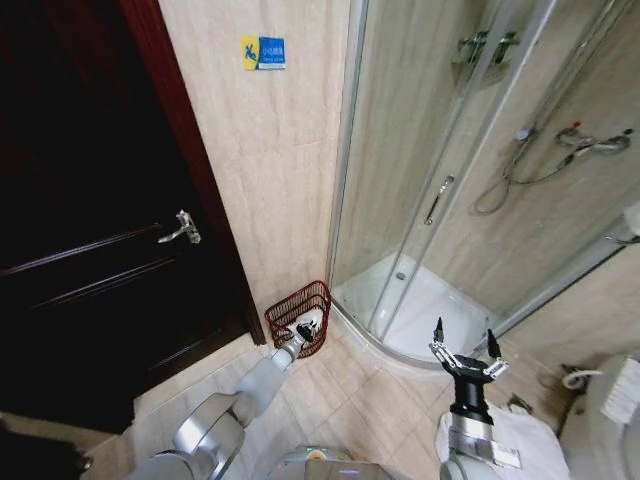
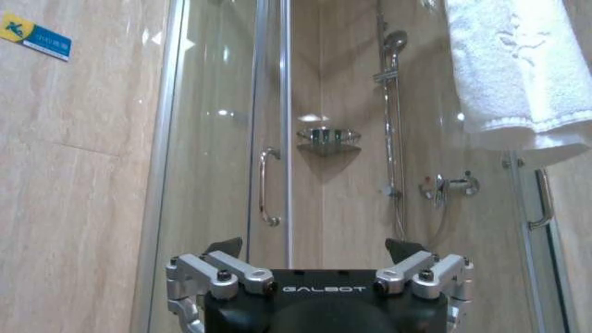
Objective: Discard the used towel into the hamper.
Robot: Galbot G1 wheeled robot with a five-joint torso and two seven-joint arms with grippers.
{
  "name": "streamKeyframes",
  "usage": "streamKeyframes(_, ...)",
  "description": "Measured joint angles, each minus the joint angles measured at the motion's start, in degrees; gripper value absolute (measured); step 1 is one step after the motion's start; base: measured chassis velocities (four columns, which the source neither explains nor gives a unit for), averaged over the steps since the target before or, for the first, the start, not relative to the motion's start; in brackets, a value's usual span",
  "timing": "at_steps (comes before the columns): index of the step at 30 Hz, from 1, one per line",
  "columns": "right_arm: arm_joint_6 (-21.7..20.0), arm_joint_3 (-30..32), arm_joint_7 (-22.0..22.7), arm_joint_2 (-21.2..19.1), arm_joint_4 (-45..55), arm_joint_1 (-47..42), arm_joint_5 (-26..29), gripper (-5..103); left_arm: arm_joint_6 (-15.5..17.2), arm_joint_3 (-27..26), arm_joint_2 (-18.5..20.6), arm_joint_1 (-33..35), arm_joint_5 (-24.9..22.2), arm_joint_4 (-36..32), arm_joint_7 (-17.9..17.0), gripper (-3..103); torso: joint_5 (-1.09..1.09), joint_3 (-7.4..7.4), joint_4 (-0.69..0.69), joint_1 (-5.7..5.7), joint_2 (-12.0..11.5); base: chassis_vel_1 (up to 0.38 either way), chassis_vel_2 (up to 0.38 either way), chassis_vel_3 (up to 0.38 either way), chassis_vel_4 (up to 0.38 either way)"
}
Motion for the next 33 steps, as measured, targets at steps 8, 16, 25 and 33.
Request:
streamKeyframes(8,1.11,0.01,-0.44,0.00,-0.40,-0.99,0.04,100,1.90,-0.37,-0.85,0.21,-0.41,-0.67,-2.42,2,0.01,0.03,0.02,0.12,-0.04,-0.029,0.030,0.044,-0.030)
streamKeyframes(16,1.27,0.23,-0.27,0.00,-0.65,-0.60,-0.15,100,3.70,-0.42,-1.47,-0.21,-0.73,-0.73,-4.68,2,0.01,0.02,0.01,0.06,-0.03,-0.008,0.008,0.007,-0.018)
streamKeyframes(25,0.73,-0.02,-0.61,0.00,-1.09,0.09,-0.54,100,3.70,0.02,-1.26,-0.81,-0.74,-0.26,-4.14,2,0.01,0.01,0.01,0.05,-0.01,-0.012,0.010,0.010,-0.010)
streamKeyframes(33,0.70,-0.22,-0.62,0.00,-1.35,0.37,-0.88,100,3.65,0.32,-1.04,-1.28,-0.70,0.08,-3.77,2,0.01,0.02,0.02,0.06,-0.01,-0.116,0.119,0.115,-0.099)
